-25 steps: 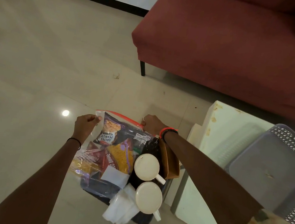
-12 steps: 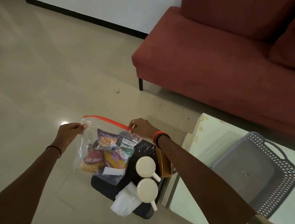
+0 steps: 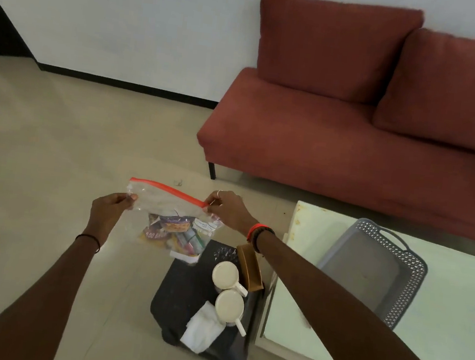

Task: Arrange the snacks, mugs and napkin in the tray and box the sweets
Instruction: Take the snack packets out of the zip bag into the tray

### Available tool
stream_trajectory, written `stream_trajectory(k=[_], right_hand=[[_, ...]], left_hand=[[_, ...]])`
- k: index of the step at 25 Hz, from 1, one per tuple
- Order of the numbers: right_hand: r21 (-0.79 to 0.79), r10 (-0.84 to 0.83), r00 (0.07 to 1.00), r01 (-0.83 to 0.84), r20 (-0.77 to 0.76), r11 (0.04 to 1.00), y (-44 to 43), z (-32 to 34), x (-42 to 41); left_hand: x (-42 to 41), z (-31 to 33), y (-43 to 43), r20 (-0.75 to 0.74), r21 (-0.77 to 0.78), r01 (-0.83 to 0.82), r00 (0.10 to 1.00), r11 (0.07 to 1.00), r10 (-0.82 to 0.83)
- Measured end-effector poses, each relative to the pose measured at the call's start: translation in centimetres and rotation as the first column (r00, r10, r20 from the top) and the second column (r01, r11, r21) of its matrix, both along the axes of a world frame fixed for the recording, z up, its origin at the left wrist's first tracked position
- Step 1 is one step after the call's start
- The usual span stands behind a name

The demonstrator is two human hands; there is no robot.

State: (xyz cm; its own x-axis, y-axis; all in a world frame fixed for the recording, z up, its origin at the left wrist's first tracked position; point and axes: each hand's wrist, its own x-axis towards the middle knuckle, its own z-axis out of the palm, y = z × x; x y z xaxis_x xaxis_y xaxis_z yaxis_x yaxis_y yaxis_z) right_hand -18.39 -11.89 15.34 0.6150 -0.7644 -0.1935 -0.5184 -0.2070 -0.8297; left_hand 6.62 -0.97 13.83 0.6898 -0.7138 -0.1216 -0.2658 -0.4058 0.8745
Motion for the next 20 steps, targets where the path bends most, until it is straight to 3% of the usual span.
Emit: stream_trajectory(k=[11, 17, 20], right_hand=[[0.286, -0.388, 0.890, 0.316, 0.242, 0.904, 3.7, 11.6, -13.0], [0.387, -0.561, 0.773, 0.440, 0.297, 0.811, 4.6, 14.3, -20.9], [0.428, -0.663, 0.689, 0.526, 0.292, 0.735, 4.2, 14.1, -24.8]], left_hand=[[-14.1, 6.7, -5.0, 0.056, -0.170, 0.152, 0.988, 0.974, -0.145], [-25.4, 8.5, -8.7, -0.132, -0.165, 0.338, 0.923, 0.926, -0.361], [-31.7, 8.8, -9.6, -0.096, -0.188, 0.385, 0.908, 0.903, -0.407]])
